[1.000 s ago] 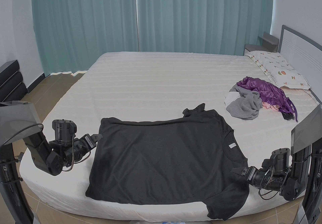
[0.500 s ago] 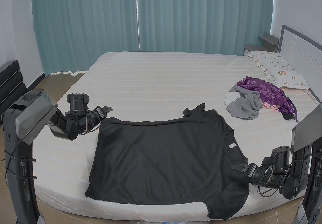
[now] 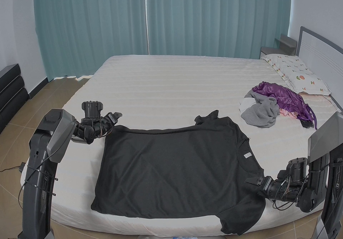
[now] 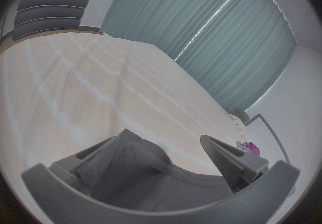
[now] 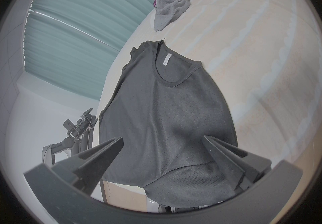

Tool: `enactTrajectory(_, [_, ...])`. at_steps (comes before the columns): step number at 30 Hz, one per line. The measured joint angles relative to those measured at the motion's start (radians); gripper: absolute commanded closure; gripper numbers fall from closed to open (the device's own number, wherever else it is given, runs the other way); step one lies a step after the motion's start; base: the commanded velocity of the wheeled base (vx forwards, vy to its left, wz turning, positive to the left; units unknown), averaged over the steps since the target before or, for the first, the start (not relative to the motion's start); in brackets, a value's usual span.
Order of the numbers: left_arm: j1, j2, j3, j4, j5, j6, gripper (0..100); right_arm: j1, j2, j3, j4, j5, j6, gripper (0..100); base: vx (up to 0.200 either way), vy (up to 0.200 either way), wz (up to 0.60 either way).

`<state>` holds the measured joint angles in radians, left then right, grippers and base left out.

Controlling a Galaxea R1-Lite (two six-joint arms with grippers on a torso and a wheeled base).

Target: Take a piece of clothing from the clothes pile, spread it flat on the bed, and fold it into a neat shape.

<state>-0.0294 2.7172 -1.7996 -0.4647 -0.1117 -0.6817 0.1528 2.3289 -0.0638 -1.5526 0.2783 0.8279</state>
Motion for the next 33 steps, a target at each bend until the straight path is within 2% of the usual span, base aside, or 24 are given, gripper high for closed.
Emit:
enactTrajectory(5, [0.004, 0.063, -0.066, 0.002, 0.043, 0.001, 0, 0.001, 0.01, 0.001, 0.0, 0.001, 0.001, 0, 0.0, 0.0, 0.0])
enactTrajectory(12, [0.006, 0.1, -0.101, 0.048, 0.055, 0.004, 0, 0.003, 0.016, 0.004, 0.0, 0.001, 0.001, 0, 0.0, 0.0, 0.0])
enactTrajectory(13, [0.006, 0.102, -0.103, 0.054, 0.055, 0.004, 100, 0.003, 0.016, 0.004, 0.0, 0.001, 0.001, 0, 0.0, 0.0, 0.0])
enactTrajectory(20, [0.007, 0.109, -0.114, 0.055, 0.072, 0.001, 100, 0.004, 0.016, 0.004, 0.0, 0.001, 0.001, 0, 0.0, 0.0, 0.0])
enactTrajectory(27, [0.016, 0.118, -0.154, 0.051, 0.153, 0.0, 100, 0.003, 0.017, 0.004, 0.0, 0.001, 0.001, 0, 0.0, 0.0, 0.0])
enactTrajectory(33, [0.021, 0.13, -0.179, 0.05, 0.16, -0.001, 100, 0.003, 0.017, 0.004, 0.0, 0.002, 0.0, 0, 0.0, 0.0, 0.0])
